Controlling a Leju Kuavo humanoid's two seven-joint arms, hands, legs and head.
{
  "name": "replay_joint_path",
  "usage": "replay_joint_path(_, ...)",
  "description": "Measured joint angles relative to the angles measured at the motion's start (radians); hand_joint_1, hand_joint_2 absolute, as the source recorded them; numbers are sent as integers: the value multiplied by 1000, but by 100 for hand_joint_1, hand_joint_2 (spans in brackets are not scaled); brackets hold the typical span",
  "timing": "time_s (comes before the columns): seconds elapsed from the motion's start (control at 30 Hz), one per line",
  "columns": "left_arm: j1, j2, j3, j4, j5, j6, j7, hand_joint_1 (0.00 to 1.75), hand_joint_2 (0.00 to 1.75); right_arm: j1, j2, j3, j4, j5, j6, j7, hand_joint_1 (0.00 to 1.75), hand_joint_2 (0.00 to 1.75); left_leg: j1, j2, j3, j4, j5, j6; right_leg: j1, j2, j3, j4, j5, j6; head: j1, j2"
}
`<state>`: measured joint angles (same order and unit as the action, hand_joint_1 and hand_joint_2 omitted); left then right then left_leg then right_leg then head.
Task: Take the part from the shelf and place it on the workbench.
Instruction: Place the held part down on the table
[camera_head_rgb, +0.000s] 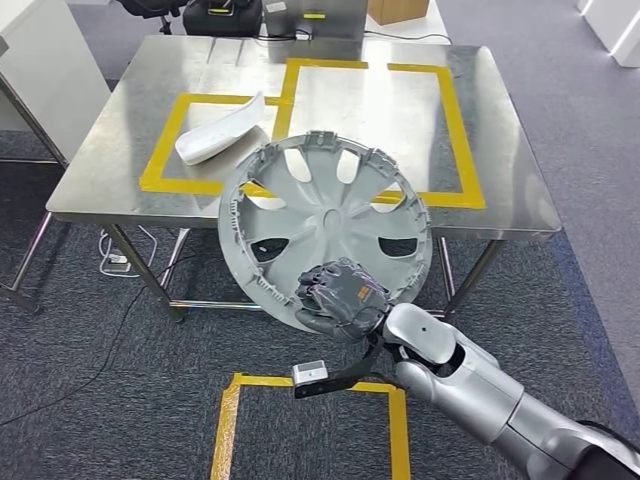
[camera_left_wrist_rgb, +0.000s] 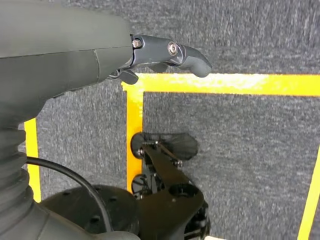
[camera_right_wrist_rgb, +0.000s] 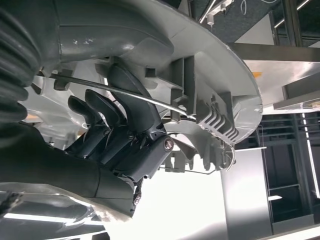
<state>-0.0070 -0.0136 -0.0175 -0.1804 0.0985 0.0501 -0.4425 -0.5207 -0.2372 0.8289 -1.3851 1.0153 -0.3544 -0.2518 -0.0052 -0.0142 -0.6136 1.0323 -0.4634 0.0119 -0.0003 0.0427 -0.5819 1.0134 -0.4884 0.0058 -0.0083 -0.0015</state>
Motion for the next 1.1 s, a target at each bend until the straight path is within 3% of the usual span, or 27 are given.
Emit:
replay_joint_path(0.23, 0, 0, 0, 0, -4, 0, 0, 0, 175, 0, 1, 0, 0, -4, -1, -3, 175, 175, -3, 0, -1, 3, 0, 6, -3, 0, 0, -4, 2, 12, 0, 0)
replay_joint_path(0.37, 0, -1, 0, 0, -5, -2, 0, 0, 175, 1, 1, -4, -3, -10, -2, -6, 175, 175, 0, 4, 16, -27, 13, 29, -5, -5, -1, -11, 3, 30, 0, 0)
replay_joint_path(0.43, -1, -4, 0, 0, -5, -3, 0, 0, 175, 0, 1, -8, -4, -11, -2, -8, 175, 175, 7, 10, 31, -53, 25, 36, -5, -21, -33, 52, -34, 34, 3, 0)
replay_joint_path(0.5, 0, -6, 0, 0, -5, -4, 0, 0, 175, 1, 1, -11, -4, -11, -3, -10, 175, 175, 9, 15, 34, -58, 26, 37, -11, -30, -96, 178, -92, 41, 6, 0)
replay_joint_path(0.53, 0, -6, 0, 0, -5, -4, 0, 0, 175, 3, 1, -11, -4, -11, -3, -11, 175, 175, 11, 17, 34, -58, 24, 34, -16, -31, -123, 229, -107, 46, 6, 0)
replay_joint_path(0.57, 1, -7, 0, 0, -5, -4, 0, 0, 175, 5, 1, -11, -4, -11, -3, -11, 175, 175, 15, 18, 34, -56, 22, 30, -22, -33, -134, 247, -103, 52, 6, 0)
replay_joint_path(0.6, 1, -7, 0, 0, -5, -4, 0, 0, 175, 6, 1, -12, -4, -11, -2, -11, 175, 175, 20, 18, 34, -52, 18, 23, -28, -35, -126, 226, -80, 59, 6, 0)
replay_joint_path(0.67, 2, -8, 0, 0, -5, -5, 0, 0, 175, 6, 1, -15, -4, -13, -2, -11, 175, 175, 31, 18, 33, -35, 5, 3, -39, -43, -66, 104, -18, 77, 7, 0)
replay_joint_path(0.7, 1, -7, 0, 0, -5, -5, 0, 0, 175, 6, 1, -16, -4, -14, -2, -11, 175, 175, 34, 18, 30, -22, -3, -9, -41, -43, -37, 51, -1, 78, 10, 0)
replay_joint_path(0.77, 1, -5, 1, 0, -5, -5, 0, 0, 175, 7, 1, -16, -3, -15, -2, -12, 175, 175, 33, 17, 26, -7, -11, -26, -39, -39, -14, 15, -2, 66, 11, 0)
replay_joint_path(0.8, 2, -5, 1, 0, -5, -5, 0, 0, 175, 8, 2, -16, -4, -16, -2, -12, 175, 175, 34, 17, 26, -4, -11, -29, -38, -35, -14, 18, -1, 53, 11, 0)
replay_joint_path(0.9, 3, -7, 0, 0, -6, -6, 0, 0, 175, 8, 2, -18, -4, -17, -2, -12, 175, 175, 38, 17, 15, 24, -33, -38, -37, -32, -15, 23, -4, 32, 8, 0)
replay_joint_path(1.03, 3, -7, 0, 0, -5, -6, 0, 0, 175, 10, 2, -18, -4, -17, -2, -12, 175, 175, 33, 17, -99, 261, -136, -37, -29, -32, -11, 23, -9, 15, 7, 0)
replay_joint_path(1.07, 4, -8, 0, 0, -5, -6, 0, 0, 175, 11, 2, -18, -4, -17, -2, -12, 175, 175, 31, 17, -116, 288, -134, -32, -25, -30, -9, 23, -10, 12, 7, 0)
replay_joint_path(1.1, 4, -8, 0, 0, -5, -6, 0, 0, 175, 11, 2, -18, -3, -17, -2, -12, 175, 175, 28, 17, -115, 277, -113, -26, -22, -29, -6, 23, -12, 10, 7, 0)
